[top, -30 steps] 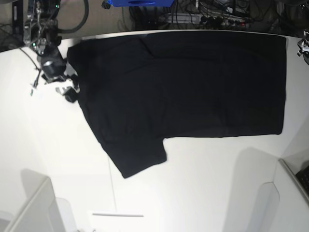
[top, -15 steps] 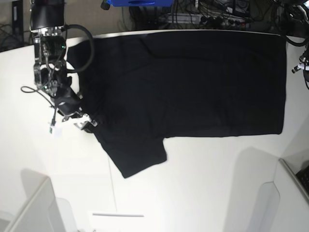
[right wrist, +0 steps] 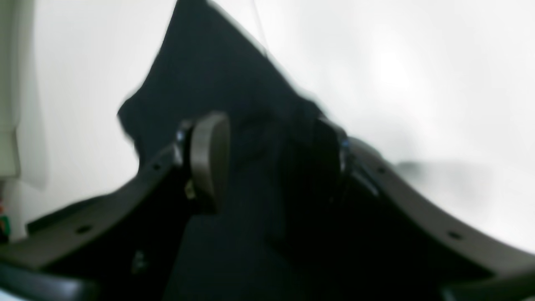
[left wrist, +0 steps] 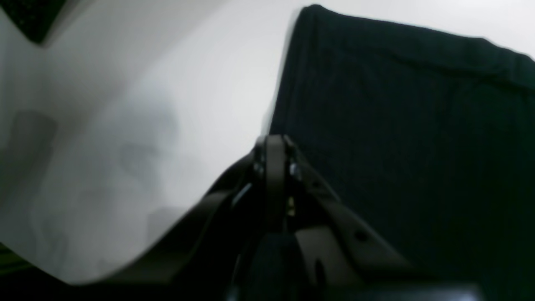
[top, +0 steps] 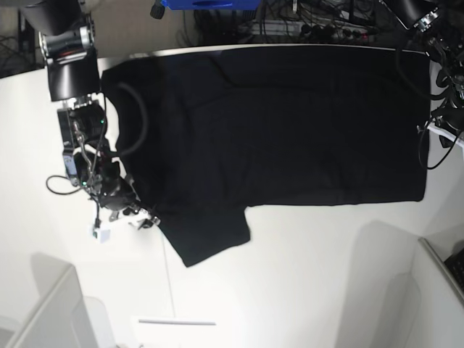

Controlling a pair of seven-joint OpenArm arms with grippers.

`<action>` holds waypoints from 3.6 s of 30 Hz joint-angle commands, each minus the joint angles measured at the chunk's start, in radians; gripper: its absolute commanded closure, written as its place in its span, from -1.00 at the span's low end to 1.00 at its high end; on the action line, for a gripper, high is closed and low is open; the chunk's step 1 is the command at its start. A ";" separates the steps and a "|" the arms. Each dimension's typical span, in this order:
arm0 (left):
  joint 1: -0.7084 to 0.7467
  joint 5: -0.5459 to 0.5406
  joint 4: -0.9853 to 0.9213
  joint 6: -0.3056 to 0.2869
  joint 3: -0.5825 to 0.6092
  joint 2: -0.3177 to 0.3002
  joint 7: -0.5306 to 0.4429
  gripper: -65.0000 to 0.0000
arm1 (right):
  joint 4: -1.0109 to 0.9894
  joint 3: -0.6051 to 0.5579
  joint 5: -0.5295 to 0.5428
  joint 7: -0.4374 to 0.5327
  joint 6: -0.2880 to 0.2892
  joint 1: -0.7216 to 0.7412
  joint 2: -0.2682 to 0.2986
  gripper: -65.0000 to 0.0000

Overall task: Fold the T-shirt properly
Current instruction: 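Release the right gripper and move it to grasp the hem corner, then release the left gripper and move it to grasp the other hem corner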

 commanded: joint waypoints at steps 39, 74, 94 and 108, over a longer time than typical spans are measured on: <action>-0.078 0.006 -0.120 0.000 0.020 -0.025 -0.018 1.00 | -0.670 -0.114 -0.371 0.091 0.441 0.380 -0.118 -0.28; -0.160 0.006 -0.215 0.000 0.020 -0.059 -0.018 -0.05 | -0.670 -0.108 -0.371 0.094 0.436 0.369 -0.141 1.00; -0.358 0.006 -0.744 0.004 0.197 -0.159 -0.394 -0.45 | -0.664 -0.108 -0.371 0.094 0.435 0.370 -0.136 1.00; -0.550 0.152 -0.914 0.000 0.198 -0.179 -0.436 -0.45 | -0.664 -0.108 -0.371 0.094 0.435 0.372 -0.136 1.00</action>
